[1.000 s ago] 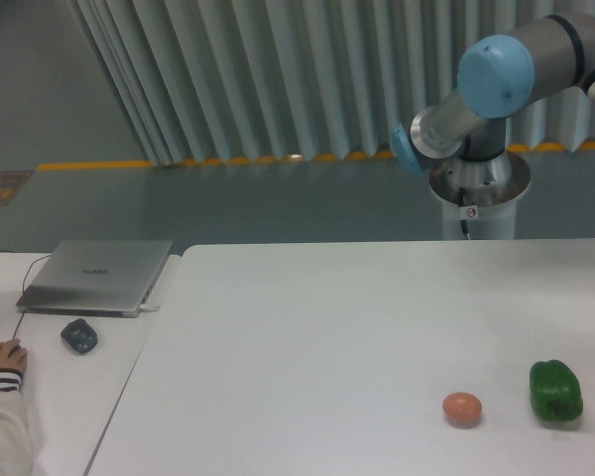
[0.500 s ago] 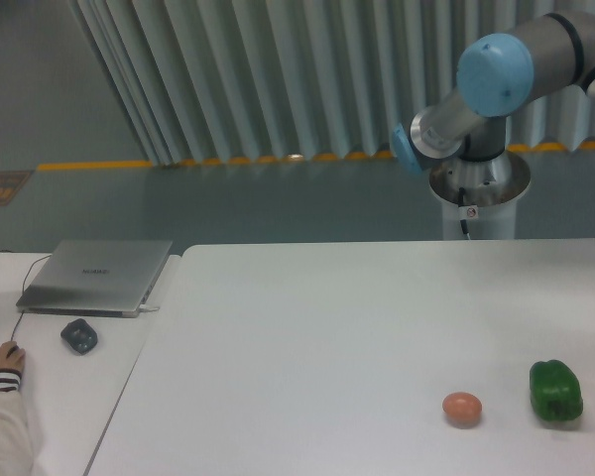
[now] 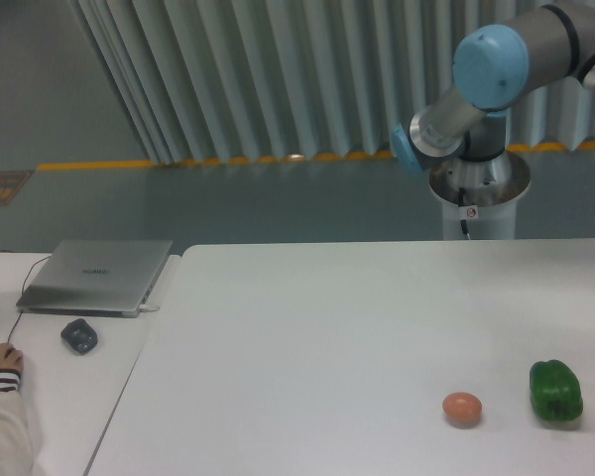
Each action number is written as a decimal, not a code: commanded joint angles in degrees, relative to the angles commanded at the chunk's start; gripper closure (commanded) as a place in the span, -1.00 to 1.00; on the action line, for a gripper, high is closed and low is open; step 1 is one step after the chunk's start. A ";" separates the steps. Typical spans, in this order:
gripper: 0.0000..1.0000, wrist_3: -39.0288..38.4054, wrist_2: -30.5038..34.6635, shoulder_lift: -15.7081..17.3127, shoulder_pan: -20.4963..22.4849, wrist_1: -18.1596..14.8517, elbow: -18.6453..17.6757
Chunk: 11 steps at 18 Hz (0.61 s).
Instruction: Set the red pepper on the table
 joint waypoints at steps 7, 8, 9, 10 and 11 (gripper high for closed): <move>-1.00 -2.81 0.00 0.17 1.05 0.79 -0.62; -1.00 -3.08 0.00 0.35 1.31 0.79 -0.36; -1.00 -3.25 -0.09 0.35 1.40 0.79 -0.35; -1.00 -3.34 0.00 0.35 1.84 0.79 -0.70; -1.00 -3.43 0.00 0.35 1.93 0.79 -0.79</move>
